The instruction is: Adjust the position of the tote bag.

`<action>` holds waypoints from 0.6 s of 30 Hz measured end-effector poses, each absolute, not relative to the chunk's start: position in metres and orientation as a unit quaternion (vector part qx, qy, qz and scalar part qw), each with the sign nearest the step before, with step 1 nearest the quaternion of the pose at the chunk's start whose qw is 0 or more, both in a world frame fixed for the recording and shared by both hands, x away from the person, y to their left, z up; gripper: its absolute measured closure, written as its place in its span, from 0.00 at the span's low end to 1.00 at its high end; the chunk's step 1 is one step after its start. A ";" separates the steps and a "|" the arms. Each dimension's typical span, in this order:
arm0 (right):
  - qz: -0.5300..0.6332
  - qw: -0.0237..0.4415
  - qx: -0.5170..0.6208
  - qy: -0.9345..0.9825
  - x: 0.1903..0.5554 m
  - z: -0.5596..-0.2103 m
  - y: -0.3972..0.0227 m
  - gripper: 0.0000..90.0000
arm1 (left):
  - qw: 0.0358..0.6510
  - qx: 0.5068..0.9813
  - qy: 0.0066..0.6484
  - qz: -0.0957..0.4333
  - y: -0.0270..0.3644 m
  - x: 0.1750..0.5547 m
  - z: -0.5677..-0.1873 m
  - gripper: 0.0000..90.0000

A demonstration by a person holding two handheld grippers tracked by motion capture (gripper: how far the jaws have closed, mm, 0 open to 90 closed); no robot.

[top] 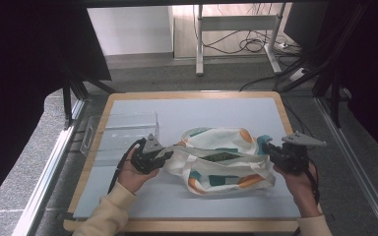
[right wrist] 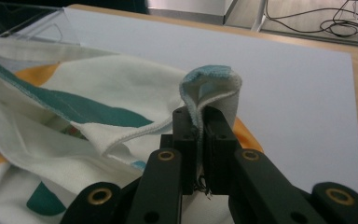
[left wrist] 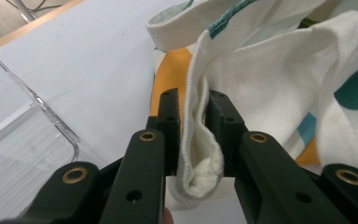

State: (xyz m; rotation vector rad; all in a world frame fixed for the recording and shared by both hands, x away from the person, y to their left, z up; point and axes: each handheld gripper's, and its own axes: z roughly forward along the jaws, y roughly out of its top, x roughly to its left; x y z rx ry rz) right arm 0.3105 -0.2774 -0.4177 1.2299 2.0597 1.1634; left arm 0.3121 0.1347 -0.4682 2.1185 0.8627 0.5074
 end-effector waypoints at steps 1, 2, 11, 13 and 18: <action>0.424 0.235 0.449 0.750 0.309 -0.421 -0.278 0.94 | 0.386 0.834 0.339 0.201 0.133 0.312 -0.469 0.86; 0.426 0.233 0.452 0.748 0.308 -0.426 -0.280 0.94 | 0.386 0.834 0.339 0.201 0.133 0.313 -0.470 0.85; 0.404 0.240 0.466 0.750 0.315 -0.433 -0.279 0.77 | 0.389 0.835 0.348 0.176 0.136 0.309 -0.473 0.76; 0.401 0.244 0.467 0.749 0.315 -0.432 -0.279 0.69 | 0.393 0.835 0.345 0.169 0.137 0.308 -0.473 0.65; 0.404 0.248 0.479 0.738 0.313 -0.424 -0.288 0.41 | 0.427 0.821 0.349 0.149 0.148 0.299 -0.464 0.54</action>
